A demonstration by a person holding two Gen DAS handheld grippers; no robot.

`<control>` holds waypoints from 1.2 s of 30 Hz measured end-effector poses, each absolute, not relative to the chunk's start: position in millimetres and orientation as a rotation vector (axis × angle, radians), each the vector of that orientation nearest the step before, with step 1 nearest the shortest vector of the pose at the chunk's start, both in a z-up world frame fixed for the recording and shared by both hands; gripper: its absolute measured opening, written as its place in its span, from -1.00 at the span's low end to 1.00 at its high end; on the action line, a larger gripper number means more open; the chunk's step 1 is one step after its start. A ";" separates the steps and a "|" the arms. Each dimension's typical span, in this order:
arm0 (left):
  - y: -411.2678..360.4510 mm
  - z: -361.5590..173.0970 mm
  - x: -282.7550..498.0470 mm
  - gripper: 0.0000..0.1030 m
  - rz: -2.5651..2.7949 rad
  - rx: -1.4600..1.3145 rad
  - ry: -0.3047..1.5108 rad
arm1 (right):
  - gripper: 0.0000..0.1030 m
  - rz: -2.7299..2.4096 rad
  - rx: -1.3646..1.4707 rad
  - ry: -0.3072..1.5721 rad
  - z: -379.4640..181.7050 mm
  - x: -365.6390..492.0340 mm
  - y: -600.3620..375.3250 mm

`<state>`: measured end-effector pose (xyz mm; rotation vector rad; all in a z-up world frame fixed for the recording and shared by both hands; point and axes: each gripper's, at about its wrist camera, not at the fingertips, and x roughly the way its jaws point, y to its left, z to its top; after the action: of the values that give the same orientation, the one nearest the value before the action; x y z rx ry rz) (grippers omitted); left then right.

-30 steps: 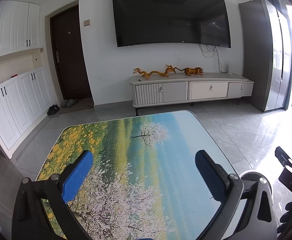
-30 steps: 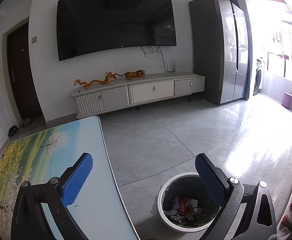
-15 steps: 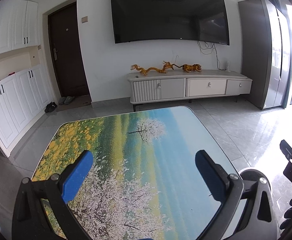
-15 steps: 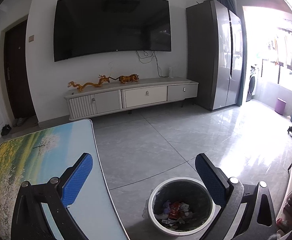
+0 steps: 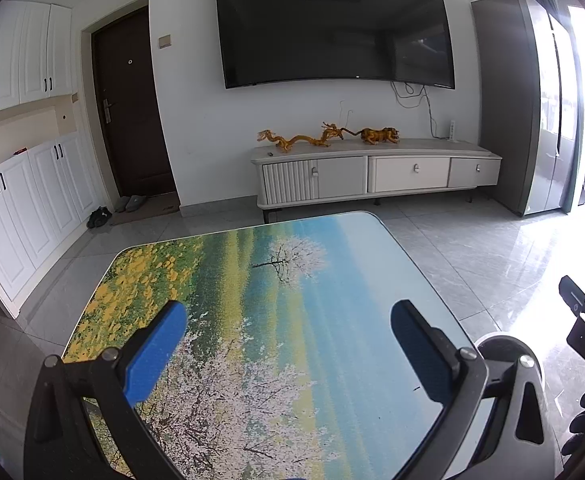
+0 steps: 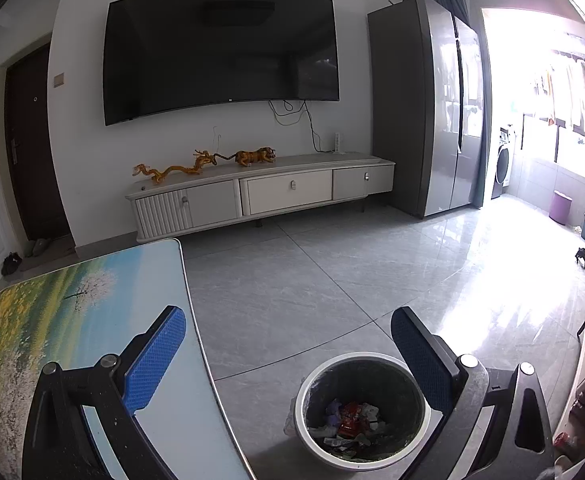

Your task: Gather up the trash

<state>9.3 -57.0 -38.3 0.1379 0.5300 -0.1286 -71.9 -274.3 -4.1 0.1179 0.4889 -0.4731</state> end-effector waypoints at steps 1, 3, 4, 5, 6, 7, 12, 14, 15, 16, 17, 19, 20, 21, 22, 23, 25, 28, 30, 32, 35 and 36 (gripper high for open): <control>-57.1 -38.4 9.2 1.00 -0.129 0.138 0.530 | 1.00 -0.473 0.118 0.489 -4.2 -71.8 -274.1; -57.2 -38.3 9.1 1.00 -0.129 0.138 0.530 | 1.00 -0.473 0.118 0.490 -4.4 -71.9 -273.8; -57.3 -38.3 8.9 1.00 -0.128 0.138 0.530 | 1.00 -0.473 0.118 0.490 -4.3 -71.9 -273.9; -57.3 -38.2 8.9 1.00 -0.128 0.138 0.530 | 1.00 -0.473 0.118 0.491 -4.2 -72.1 -273.7; -57.3 -38.2 8.8 1.00 -0.128 0.138 0.530 | 1.00 -0.473 0.118 0.492 -4.1 -72.3 -274.2; -57.3 -38.1 8.8 1.00 -0.128 0.138 0.530 | 1.00 -0.473 0.118 0.492 -4.2 -72.4 -274.2; -57.1 -37.7 9.5 1.00 -0.128 0.135 0.531 | 1.00 -0.473 0.117 0.492 -3.8 -72.4 -274.9; -56.8 -37.9 9.2 1.00 -0.128 0.134 0.530 | 1.00 -0.473 0.117 0.492 -3.9 -72.6 -274.9; -56.8 -37.9 9.0 1.00 -0.128 0.133 0.530 | 1.00 -0.473 0.118 0.492 -3.8 -72.6 -274.9; -57.2 -38.0 8.5 1.00 -0.127 0.133 0.530 | 1.00 -0.473 0.119 0.492 -3.7 -72.6 -275.1; -57.4 -38.1 7.5 1.00 -0.126 0.132 0.529 | 1.00 -0.472 0.118 0.491 -3.9 -72.6 -275.0; -56.6 -38.2 6.9 1.00 -0.123 0.130 0.528 | 1.00 -0.473 0.118 0.492 -4.1 -72.6 -275.0; -56.1 -38.0 7.0 1.00 -0.123 0.128 0.529 | 1.00 -0.473 0.118 0.492 -4.0 -72.6 -275.0; -54.8 -37.9 7.1 1.00 -0.122 0.126 0.529 | 1.00 -0.473 0.118 0.492 -3.9 -72.7 -275.0; -54.8 -37.7 7.0 1.00 -0.121 0.125 0.528 | 1.00 -0.473 0.117 0.491 -4.0 -72.6 -275.2; -53.9 -37.2 9.7 1.00 -0.122 0.125 0.529 | 1.00 -0.473 0.117 0.491 -4.0 -72.6 -275.3; -53.7 -37.2 9.8 1.00 -0.121 0.125 0.528 | 1.00 -0.472 0.118 0.492 -4.4 -73.0 -275.4; -52.4 -36.5 9.8 1.00 -0.120 0.124 0.527 | 1.00 -0.473 0.117 0.490 -4.3 -73.0 -275.4; -51.2 -36.3 9.6 1.00 -0.118 0.122 0.527 | 1.00 -0.473 0.118 0.492 -4.5 -73.0 -275.2; -49.7 -35.9 9.7 1.00 -0.115 0.118 0.528 | 1.00 -0.474 0.120 0.493 -4.8 -73.8 -275.0; -47.9 -35.0 9.1 1.00 -0.112 0.112 0.529 | 1.00 -0.471 0.118 0.494 -4.9 -74.5 -274.7; -47.8 -34.6 8.6 1.00 -0.111 0.111 0.529 | 1.00 -0.471 0.119 0.494 -4.8 -74.5 -274.7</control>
<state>8.6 -47.8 -34.6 0.1106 0.5286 -0.1110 -74.5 -274.7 -4.8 0.1192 0.4936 -0.4708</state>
